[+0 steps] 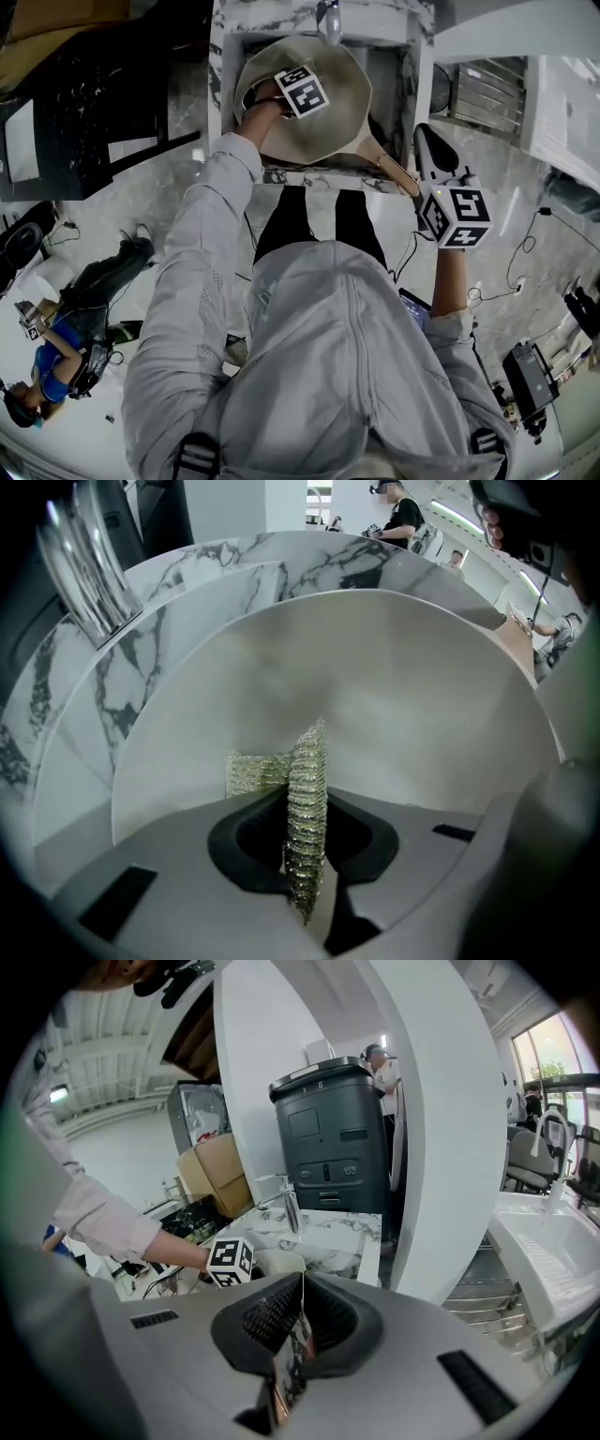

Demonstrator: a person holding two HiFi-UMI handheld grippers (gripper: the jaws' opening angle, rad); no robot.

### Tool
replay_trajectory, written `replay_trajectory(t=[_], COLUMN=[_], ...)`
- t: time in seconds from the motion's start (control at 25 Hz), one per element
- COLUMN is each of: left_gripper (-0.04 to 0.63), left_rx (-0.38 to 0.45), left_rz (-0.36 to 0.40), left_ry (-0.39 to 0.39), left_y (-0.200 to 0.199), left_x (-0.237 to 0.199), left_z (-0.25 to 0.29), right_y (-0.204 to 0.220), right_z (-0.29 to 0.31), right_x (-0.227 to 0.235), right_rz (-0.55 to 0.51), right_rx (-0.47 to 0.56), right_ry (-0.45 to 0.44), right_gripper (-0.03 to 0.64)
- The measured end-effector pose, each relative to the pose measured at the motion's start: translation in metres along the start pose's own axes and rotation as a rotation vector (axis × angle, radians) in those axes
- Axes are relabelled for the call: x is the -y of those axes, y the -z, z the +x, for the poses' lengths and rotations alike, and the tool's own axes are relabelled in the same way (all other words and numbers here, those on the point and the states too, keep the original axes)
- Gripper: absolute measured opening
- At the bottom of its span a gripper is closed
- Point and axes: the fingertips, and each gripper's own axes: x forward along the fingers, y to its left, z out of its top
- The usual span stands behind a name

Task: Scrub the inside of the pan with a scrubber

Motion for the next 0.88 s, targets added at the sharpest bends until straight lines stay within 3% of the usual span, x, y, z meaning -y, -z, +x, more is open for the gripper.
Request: replay_trajectory(t=[0.2,0.4,0.64,0.88], left_gripper=[0.071,0.071,0.071,0.071], left_rx=[0.020,0.037,0.014,-0.064], left_rz=[0.075,0.149,0.164,0.160], left_ry=[0.036,0.125,0.191,0.343], left_y=[-0.004,0.002,0.015,0.035], left_x=[0.017,0.052,0.077,0.108], left_z=[-0.004,-0.014,-0.021,-0.034], right_y=[-0.009,-0.018,-0.042,-0.057], right_z=[-0.001,-0.003,-0.003,-0.007], right_x=[0.001,-0.007,-0.019,-0.025], right_rz=[-0.016,-0.060,-0.116,-0.160], right_rx=[0.000,-0.001,0.023,0.041], right_ry=[-0.006,-0.024,-0.048,-0.057], right_gripper=[0.035,0.035,0.035,0.035])
